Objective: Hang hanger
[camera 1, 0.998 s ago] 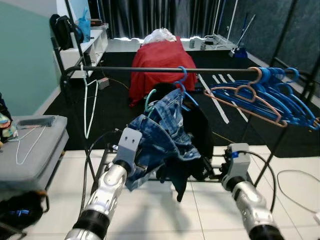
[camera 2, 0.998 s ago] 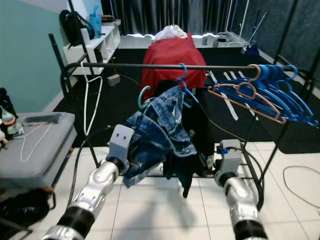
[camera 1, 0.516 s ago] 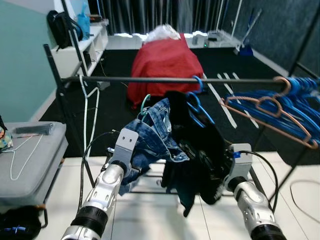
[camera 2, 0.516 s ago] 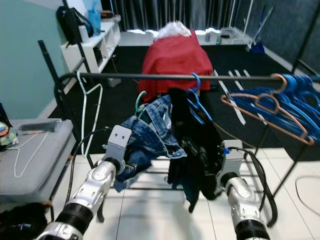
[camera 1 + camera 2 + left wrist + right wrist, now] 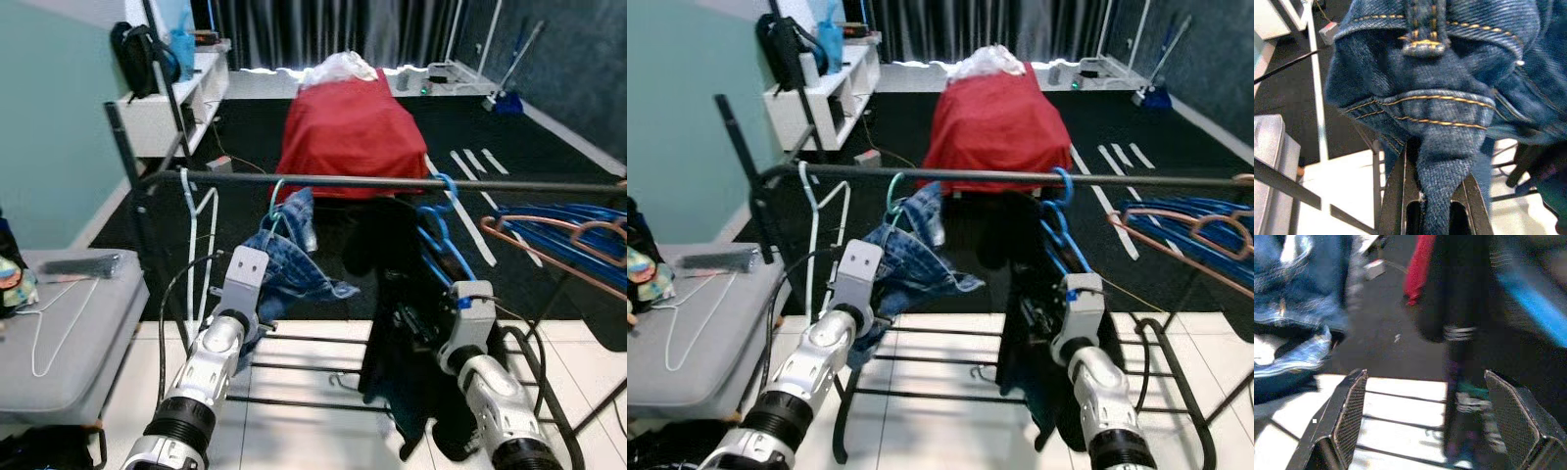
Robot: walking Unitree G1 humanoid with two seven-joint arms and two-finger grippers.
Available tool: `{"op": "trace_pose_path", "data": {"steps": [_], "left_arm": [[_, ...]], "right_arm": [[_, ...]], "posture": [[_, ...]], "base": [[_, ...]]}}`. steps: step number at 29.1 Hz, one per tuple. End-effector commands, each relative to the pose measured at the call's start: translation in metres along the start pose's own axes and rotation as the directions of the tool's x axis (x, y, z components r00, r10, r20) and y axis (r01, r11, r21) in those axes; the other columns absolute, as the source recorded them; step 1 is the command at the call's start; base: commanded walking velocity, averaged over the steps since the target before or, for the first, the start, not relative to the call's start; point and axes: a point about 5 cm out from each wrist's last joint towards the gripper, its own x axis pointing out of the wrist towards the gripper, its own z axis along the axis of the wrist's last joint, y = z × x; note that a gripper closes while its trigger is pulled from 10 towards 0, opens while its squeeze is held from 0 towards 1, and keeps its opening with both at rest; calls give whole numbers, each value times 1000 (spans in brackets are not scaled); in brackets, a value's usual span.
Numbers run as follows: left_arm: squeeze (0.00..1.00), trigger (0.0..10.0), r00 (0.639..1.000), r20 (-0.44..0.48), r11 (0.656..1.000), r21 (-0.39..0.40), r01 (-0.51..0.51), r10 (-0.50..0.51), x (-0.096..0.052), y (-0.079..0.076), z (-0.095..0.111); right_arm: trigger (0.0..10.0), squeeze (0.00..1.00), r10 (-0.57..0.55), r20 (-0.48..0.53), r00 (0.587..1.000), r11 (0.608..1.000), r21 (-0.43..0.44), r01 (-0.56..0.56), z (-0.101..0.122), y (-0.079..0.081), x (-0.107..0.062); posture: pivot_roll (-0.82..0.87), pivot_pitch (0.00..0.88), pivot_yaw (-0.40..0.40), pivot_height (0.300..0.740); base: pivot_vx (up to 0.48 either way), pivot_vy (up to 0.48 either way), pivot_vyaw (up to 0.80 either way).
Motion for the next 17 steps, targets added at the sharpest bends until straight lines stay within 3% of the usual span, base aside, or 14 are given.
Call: {"op": "trace_pose_path", "data": {"steps": [1,6,8,17], "left_arm": [[0,10000,998,53,999,-49,-21,24,1,3,13],[0,10000,997,60,993,-114,-32,39,0,4,12],[0,10000,997,-54,989,-135,-63,57,-1,5,-7],[0,10000,989,-128,981,-166,-98,77,-2,3,-17]], "right_arm": [[10000,0,-6,-8,1000,1000,15,6,-2,-1,-1],[10000,0,-5,-12,1000,1000,15,6,-3,-1,-1],[10000,0,-6,-15,1000,1000,18,6,-3,-1,-1],[10000,0,-7,-18,1000,1000,16,8,-3,-2,-1]], "posture": [[-149,0,9,740],[-152,0,9,740],[-151,0,7,740],[-153,0,6,740]], "base": [[0,0,0],[0,0,0],[0,0,0],[0,0,0]]}}
